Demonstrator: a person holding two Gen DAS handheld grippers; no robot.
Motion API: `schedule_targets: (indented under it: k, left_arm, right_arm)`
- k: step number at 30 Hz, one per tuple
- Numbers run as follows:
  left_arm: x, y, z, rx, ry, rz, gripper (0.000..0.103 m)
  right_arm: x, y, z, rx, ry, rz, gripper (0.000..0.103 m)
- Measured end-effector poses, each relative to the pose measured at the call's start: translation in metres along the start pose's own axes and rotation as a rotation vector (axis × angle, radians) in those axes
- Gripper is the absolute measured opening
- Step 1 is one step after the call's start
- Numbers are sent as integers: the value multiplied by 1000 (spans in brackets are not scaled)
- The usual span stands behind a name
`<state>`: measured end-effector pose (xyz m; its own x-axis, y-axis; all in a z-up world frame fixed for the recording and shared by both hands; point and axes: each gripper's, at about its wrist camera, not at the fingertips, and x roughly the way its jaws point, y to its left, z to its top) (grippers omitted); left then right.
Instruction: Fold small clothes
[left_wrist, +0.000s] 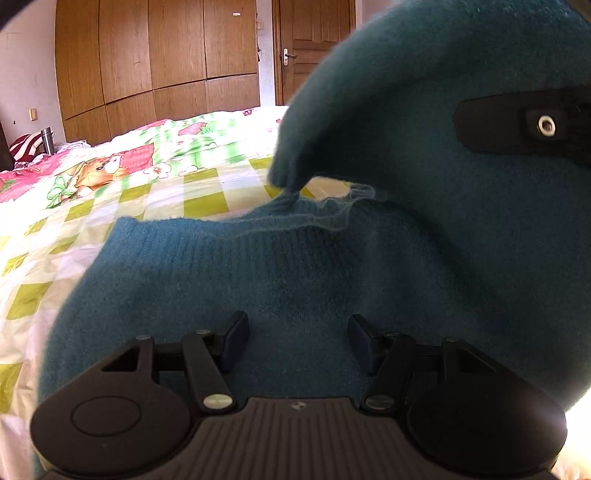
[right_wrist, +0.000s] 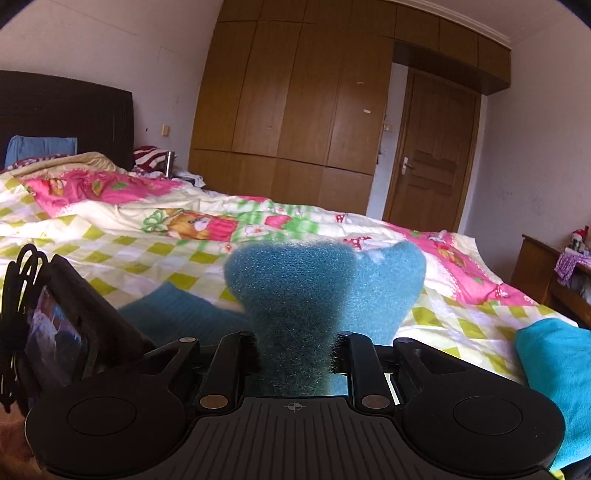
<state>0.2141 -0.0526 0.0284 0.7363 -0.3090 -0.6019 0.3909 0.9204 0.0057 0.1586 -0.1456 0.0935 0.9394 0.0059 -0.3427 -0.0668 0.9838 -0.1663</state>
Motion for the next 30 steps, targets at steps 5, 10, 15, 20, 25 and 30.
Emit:
schedule_targets:
  k: [5, 10, 15, 20, 25, 30]
  left_arm:
    - [0, 0, 6, 8, 18, -11, 72]
    - [4, 0, 23, -12, 61, -29, 72]
    - [8, -15, 34, 60, 77, 0, 72]
    - [5, -25, 37, 92, 36, 22, 72]
    - [17, -46, 35, 137, 53, 27, 73]
    - [22, -56, 23, 162, 53, 41, 73]
  right_arm:
    - [-1, -75, -25, 406, 89, -73, 19]
    - [3, -178, -99, 1016, 182, -65, 26]
    - [17, -192, -125, 1117, 162, -5, 44]
    - [33, -189, -140, 1286, 86, 62, 68]
    - [44, -190, -138, 1377, 70, 59, 42]
    - [21, -163, -85, 965, 63, 7, 26]
